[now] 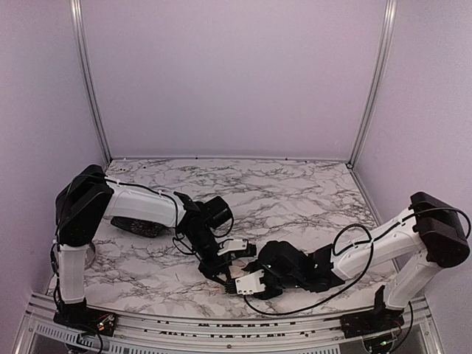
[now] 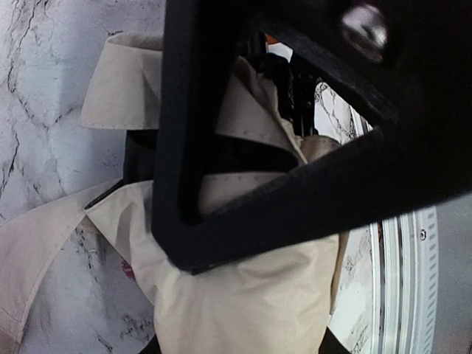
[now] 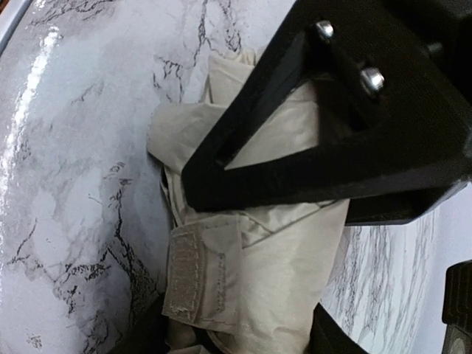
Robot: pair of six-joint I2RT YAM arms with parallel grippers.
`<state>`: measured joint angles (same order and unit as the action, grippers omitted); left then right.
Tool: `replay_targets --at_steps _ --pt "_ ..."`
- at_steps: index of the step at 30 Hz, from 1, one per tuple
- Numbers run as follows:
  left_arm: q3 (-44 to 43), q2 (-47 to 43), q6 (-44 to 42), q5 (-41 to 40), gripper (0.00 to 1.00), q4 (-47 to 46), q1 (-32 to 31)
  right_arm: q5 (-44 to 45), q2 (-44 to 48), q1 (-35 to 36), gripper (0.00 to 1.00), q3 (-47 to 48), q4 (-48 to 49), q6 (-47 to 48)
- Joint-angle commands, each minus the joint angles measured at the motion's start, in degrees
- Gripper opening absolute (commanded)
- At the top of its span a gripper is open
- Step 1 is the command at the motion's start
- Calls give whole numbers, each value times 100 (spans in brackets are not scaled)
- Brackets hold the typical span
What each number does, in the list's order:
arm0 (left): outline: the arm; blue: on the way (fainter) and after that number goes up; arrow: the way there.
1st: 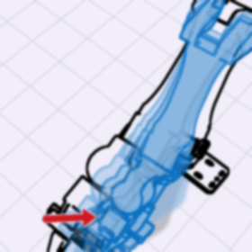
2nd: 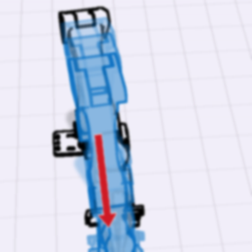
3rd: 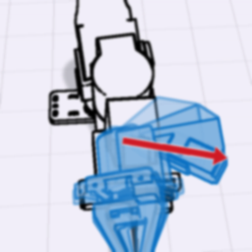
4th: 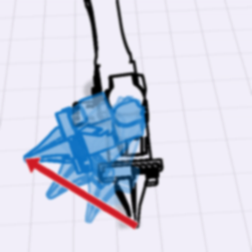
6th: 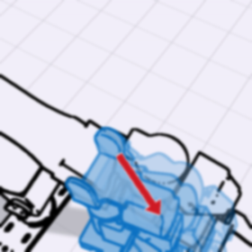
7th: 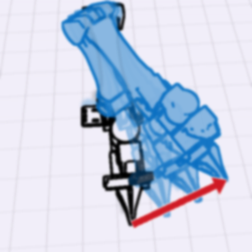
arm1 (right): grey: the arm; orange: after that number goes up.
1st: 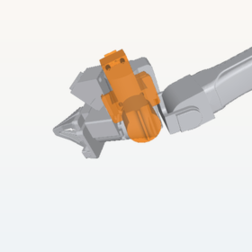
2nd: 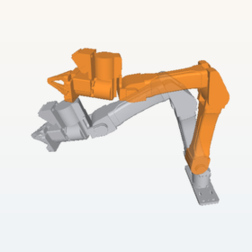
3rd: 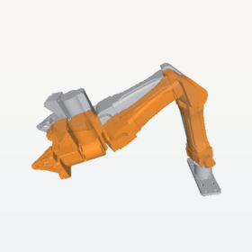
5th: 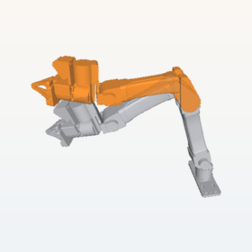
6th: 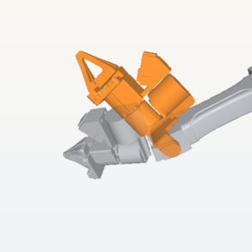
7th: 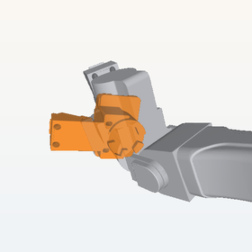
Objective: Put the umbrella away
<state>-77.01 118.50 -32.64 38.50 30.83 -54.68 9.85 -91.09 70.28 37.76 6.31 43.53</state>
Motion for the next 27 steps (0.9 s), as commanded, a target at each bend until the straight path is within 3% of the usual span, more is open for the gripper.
replay_targets --at_steps 1,6,9,12,13,21,27 --pt "434 472 -456 -52 25 1250 -119 294 -408 -31 42 191 -423 40" --pt "385 413 -566 -36 31 1246 -106 243 -613 -53 28 327 -861 -124" --pt "465 223 -279 -269 57 721 -76 11 -678 -90 22 438 -1117 -292" --pt "953 -380 355 -882 95 -552 63 -372 -711 -208 18 555 -1333 -502" --pt "1162 -628 574 -1143 99 -1066 111 -562 -715 -270 18 593 -1409 -573" --pt "3435 -2905 378 -2312 99 -3931 -12 -1946 -884 -732 15 942 -2039 -1029" --pt "4207 -3896 -243 -3762 99 -4388 -701 -2704 -1179 -1017 15 1313 -2461 -1244"
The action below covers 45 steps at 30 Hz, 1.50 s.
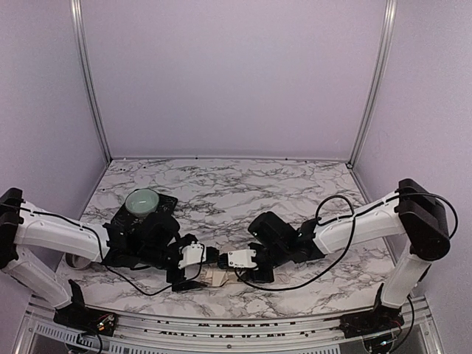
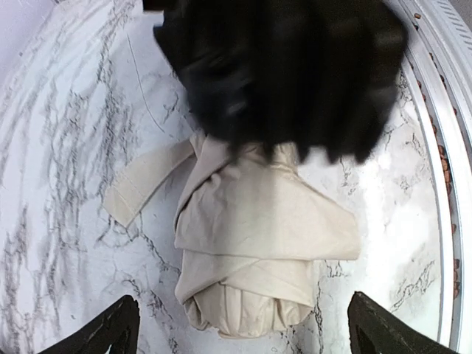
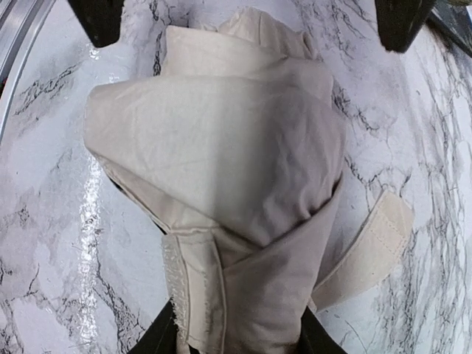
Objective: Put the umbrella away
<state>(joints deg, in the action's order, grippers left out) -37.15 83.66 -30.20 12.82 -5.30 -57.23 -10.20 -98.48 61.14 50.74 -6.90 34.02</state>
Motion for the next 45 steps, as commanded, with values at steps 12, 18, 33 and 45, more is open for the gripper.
replay_targets --at_steps 12,18,33,45 --pt "-75 261 -1730 -2400 97 -1043 -1476 -1892 -846 -795 15 378 -1178 -581" --pt "-454 1113 -1524 -2145 92 -959 -825 -2467 -1089 -1095 15 547 -1198 -607" --pt "-1487 2445 -1316 -1718 40 657 -738 -3222 -1149 -1689 13 740 -559 -1218" --pt "-1564 2457 -914 -1387 77 496 -646 -3190 -1152 -1720 13 793 -377 -1537"
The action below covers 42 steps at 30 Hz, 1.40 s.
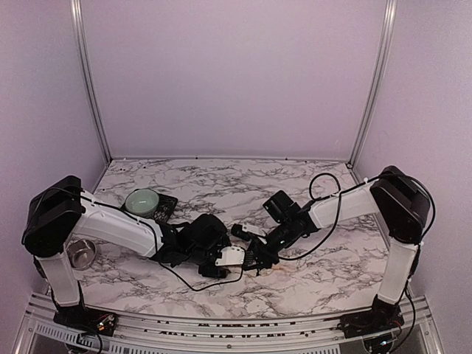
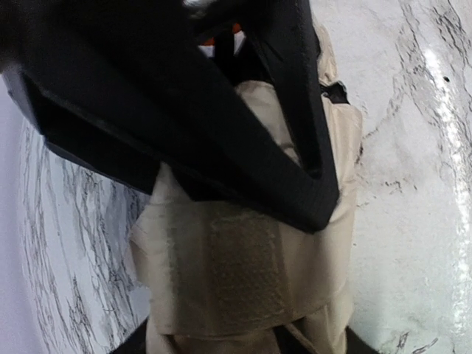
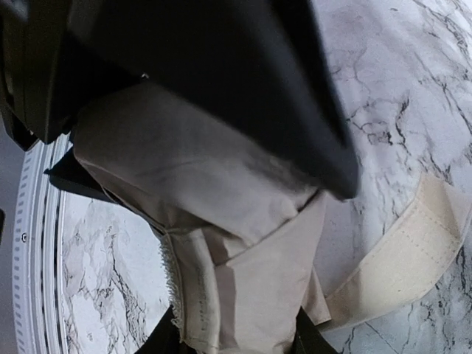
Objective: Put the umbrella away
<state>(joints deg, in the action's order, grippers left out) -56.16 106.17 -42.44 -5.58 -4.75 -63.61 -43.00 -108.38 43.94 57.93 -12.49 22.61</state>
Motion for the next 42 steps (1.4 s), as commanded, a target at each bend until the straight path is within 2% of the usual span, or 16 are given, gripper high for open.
replay_targets --at_steps 1,5,8,11,16,20,22,26,32,34,37,39,42 --pt "485 50 395 587 82 165 29 72 -158 -4 13 67 192 -437" --pt "1114 -456 662 1186 88 -1092 253 -17 -116 -49 13 22 251 -531" --pt "1053 -172 535 913 86 -1062 263 -71 -100 -59 13 9 287 -526" --pt "863 77 445 1104 79 -884 251 -91 -126 -61 13 33 305 -544" --pt "507 454 338 930 40 -427 208 -140 -142 -69 13 54 462 -663" --pt "309 669 210 609 0 374 204 -106 -31 -96 17 30 467 -658" --pt "289 620 127 569 0 533 215 -42 55 -113 24 25 428 -644" --pt "189 671 151 549 0 676 235 11 348 -123 56 3 374 -614" --pt "535 333 364 -50 0 -133 233 289 1279 -121 85 -41 301 -536" --pt "597 179 449 -200 0 -354 235 513 1605 -138 91 -76 255 -493" --pt "683 -44 659 -406 0 -643 263 908 2187 -215 93 -320 421 -517" --pt "650 -232 842 -497 0 -669 314 1206 2666 -327 99 -628 743 -630" --pt "483 -573 1009 -563 0 -465 395 1548 3444 -549 100 -1251 1424 -910"
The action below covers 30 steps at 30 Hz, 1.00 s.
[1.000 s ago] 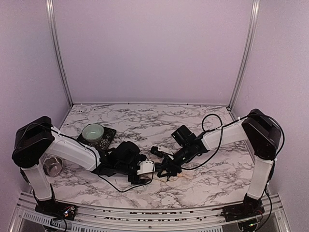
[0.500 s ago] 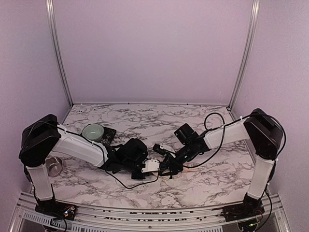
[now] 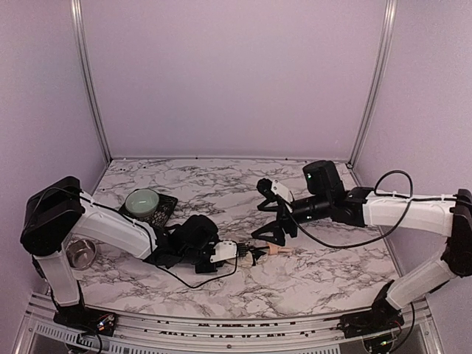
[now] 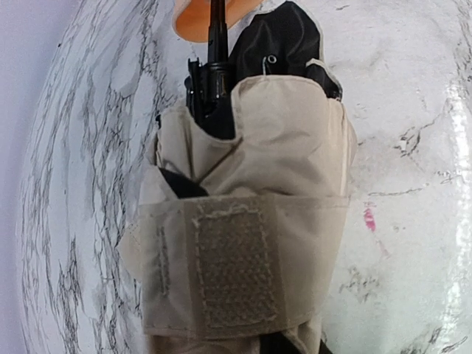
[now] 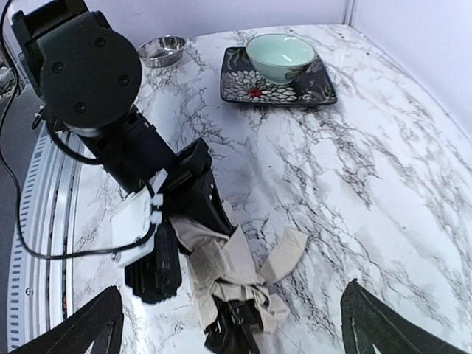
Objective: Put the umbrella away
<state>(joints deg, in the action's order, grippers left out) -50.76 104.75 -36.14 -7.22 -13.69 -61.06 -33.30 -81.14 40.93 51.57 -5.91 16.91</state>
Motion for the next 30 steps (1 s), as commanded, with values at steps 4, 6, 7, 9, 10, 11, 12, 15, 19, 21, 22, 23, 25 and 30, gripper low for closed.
replay_targets --at_steps 4,6,7,9,10,11,12,15,19,21,22,23,25,30 --pt "-473 -770 394 -657 0 1096 203 617 1483 -458 100 -1349 1668 -653" --pt "-642 -900 364 -841 0 1318 245 577 1653 -471 100 -1541 1847 -694" --pt "-698 -964 336 -890 0 1386 263 518 1674 -472 100 -1586 1870 -695" --pt "-825 -1119 293 -996 0 1514 309 408 1703 -472 99 -1621 1871 -702" --pt "-889 -1160 250 -1052 0 1588 317 341 1713 -472 99 -1639 1884 -715" --pt "-969 -1254 205 -1113 0 1658 314 279 1723 -472 97 -1653 1910 -723" --pt "-1037 -1323 171 -1165 0 1728 314 222 1743 -472 96 -1677 1945 -719" --pt "-1229 -1474 41 -1327 0 1853 314 119 1764 -472 92 -1777 2167 -749" --pt "-1580 -1526 -209 -1668 0 2055 314 -20 1799 -452 86 -1908 2660 -1021" --pt "-1768 -1588 -341 -1759 0 2134 314 -36 1849 -383 86 -2155 3133 -1133" --pt "-1883 -1636 -411 -1777 0 2172 315 -22 1858 -350 86 -2290 3402 -1191" --pt "-1964 -1681 -467 -1777 0 2200 314 -43 1829 -330 86 -2455 3699 -1258" --pt "-2158 -1739 -546 -1747 0 2300 310 -73 1649 -286 87 -2712 4345 -1423" --pt "-2483 -1844 -857 -1673 0 2486 228 -257 726 -261 90 -2568 4967 -1626"
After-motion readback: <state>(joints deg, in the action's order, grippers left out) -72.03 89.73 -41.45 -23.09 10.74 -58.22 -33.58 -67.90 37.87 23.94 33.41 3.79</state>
